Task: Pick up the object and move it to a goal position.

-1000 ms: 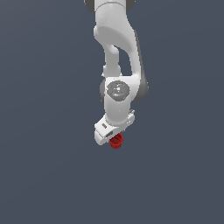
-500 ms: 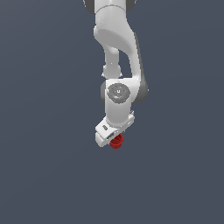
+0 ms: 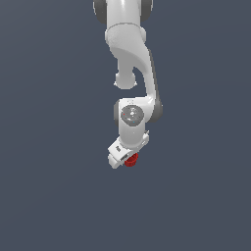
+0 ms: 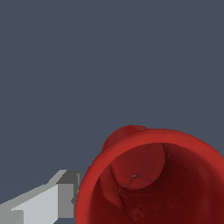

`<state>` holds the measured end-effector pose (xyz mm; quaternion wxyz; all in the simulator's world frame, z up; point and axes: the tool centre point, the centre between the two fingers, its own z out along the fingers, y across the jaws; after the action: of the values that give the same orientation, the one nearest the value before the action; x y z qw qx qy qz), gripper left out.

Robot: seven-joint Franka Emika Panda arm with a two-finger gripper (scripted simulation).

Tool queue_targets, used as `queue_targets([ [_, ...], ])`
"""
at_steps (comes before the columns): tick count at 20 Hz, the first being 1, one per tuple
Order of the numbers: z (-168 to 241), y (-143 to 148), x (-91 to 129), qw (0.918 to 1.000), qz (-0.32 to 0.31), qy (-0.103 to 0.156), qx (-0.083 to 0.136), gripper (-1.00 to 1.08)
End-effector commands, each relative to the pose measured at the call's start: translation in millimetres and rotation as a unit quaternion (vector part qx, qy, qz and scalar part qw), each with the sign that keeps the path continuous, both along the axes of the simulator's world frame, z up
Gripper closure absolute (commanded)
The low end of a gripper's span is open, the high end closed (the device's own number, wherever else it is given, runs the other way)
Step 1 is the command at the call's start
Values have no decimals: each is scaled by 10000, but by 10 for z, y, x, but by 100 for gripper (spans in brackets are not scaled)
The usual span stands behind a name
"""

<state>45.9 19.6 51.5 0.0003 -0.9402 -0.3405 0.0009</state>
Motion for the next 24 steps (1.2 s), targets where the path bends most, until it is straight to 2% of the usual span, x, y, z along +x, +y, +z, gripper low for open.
queue_targets([
  [1,-44,0,11,10000,2,-9,0,-92],
  [3,-42,1,17,10000,2,-9,0,-92],
  [4,-42,1,17,10000,2,-9,0,108],
  [16,-25,3,20,10000,-3,-10,-2,108],
  [24,315,236,66,10000,-3,-10,-2,108],
])
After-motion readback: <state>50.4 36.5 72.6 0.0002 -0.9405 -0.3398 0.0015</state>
